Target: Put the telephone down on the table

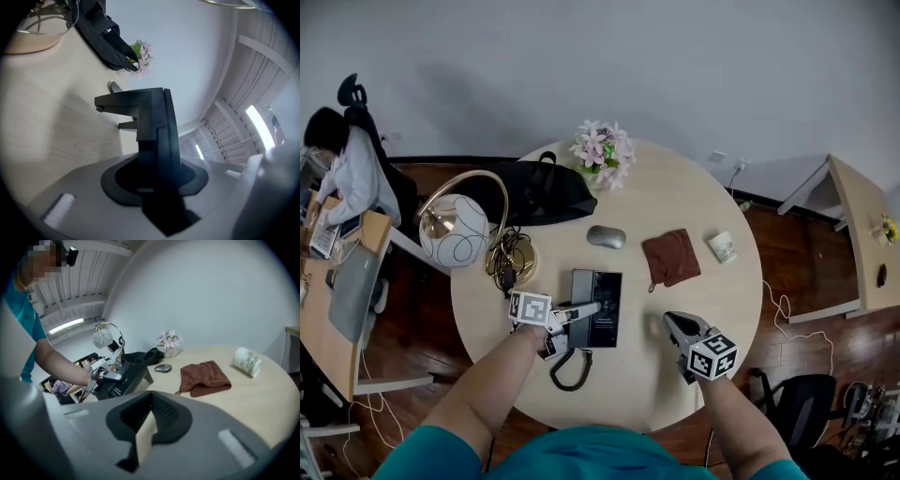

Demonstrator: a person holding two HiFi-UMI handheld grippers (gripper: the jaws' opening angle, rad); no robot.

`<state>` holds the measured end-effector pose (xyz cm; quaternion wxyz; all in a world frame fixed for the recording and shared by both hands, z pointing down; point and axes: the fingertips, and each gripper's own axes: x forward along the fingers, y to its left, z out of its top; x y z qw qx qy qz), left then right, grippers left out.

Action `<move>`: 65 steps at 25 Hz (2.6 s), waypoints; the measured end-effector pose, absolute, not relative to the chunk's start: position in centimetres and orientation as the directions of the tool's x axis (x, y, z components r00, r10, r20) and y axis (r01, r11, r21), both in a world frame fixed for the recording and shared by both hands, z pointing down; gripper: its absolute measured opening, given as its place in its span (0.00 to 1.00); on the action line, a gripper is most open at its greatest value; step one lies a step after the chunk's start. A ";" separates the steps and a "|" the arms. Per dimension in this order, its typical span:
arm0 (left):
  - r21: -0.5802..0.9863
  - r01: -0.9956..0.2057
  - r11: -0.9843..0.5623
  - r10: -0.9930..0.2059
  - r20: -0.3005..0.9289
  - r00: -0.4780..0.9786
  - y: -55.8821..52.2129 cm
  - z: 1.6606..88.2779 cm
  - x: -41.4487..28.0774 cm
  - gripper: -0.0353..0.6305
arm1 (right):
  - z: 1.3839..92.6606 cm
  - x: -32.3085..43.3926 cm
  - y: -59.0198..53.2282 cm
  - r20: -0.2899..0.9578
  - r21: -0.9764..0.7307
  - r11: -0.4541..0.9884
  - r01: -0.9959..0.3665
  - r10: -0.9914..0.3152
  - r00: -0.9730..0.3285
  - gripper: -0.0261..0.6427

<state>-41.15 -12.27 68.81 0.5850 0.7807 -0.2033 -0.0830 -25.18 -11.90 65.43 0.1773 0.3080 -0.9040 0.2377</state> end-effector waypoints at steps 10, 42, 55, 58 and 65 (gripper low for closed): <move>0.938 -0.161 -0.307 -0.325 0.055 0.944 -14.4 69.3 -39.6 0.32 | 66.3 -26.2 -13.5 0.466 -0.325 0.706 -0.629 -0.459 -0.756 0.04; 0.754 -0.636 -0.163 -0.493 0.496 0.715 -13.0 72.4 -45.5 0.62 | 65.3 -26.4 -10.2 0.483 -0.317 0.714 -0.624 -0.445 -0.754 0.04; 0.745 -0.478 -0.465 -0.504 0.221 0.835 -4.6 62.8 -44.5 0.16 | 62.1 -26.2 -8.1 0.442 -0.327 0.691 -0.645 -0.491 -0.751 0.04; 0.714 -0.465 -0.523 -0.482 0.202 0.852 -2.5 60.9 -44.2 0.06 | 60.7 -26.4 -6.9 0.425 -0.320 0.693 -0.646 -0.504 -0.751 0.04; 0.668 -0.429 -0.608 -0.450 0.155 0.879 1.6 57.6 -42.5 0.06 | 58.8 -25.4 -3.3 0.394 -0.313 0.705 -0.637 -0.514 -0.762 0.04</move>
